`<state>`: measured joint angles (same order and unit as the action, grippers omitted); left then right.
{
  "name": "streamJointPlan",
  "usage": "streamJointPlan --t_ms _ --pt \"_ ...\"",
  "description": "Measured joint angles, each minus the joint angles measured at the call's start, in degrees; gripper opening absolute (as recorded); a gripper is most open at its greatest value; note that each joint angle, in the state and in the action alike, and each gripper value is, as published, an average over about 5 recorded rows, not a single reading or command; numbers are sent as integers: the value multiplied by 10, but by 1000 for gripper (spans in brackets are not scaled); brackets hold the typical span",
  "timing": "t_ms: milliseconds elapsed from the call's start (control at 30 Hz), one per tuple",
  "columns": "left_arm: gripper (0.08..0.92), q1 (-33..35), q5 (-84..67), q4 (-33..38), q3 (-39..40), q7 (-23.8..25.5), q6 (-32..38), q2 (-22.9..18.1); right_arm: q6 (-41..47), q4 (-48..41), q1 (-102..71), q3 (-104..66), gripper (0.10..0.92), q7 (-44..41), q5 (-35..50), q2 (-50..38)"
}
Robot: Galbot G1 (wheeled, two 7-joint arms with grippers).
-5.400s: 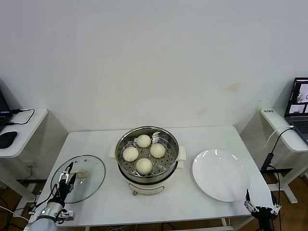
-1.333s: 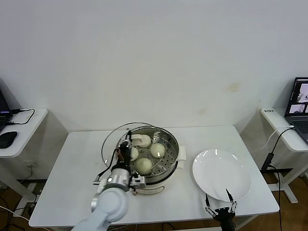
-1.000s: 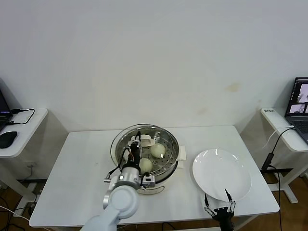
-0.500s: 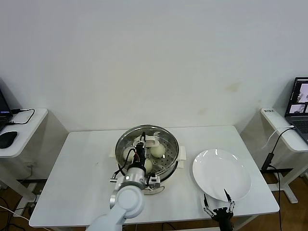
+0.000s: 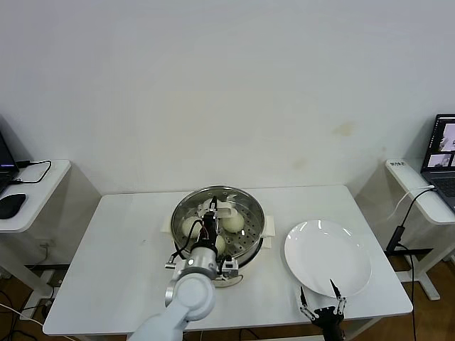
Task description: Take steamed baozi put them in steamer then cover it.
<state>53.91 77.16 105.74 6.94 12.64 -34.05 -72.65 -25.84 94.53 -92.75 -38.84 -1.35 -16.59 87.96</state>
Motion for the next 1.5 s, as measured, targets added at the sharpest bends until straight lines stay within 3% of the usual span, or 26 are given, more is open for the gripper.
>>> streamJointPlan --t_ms 367,967,1167,1367,1500 --pt "168 1 -13 -1 -2 -4 1 1 -1 -1 0 1 823 0 -1 0" --pt "711 45 -44 56 -27 -36 14 25 -2 1 -4 3 823 0 -3 0" --pt "817 97 -115 115 -56 -78 24 47 -1 3 -6 3 823 2 0 -1" --pt "823 182 -277 182 -127 -152 54 57 -2 9 -7 4 823 1 8 -6" --pt "823 252 -427 207 -197 -205 116 54 0 14 -8 2 823 -2 16 -11"
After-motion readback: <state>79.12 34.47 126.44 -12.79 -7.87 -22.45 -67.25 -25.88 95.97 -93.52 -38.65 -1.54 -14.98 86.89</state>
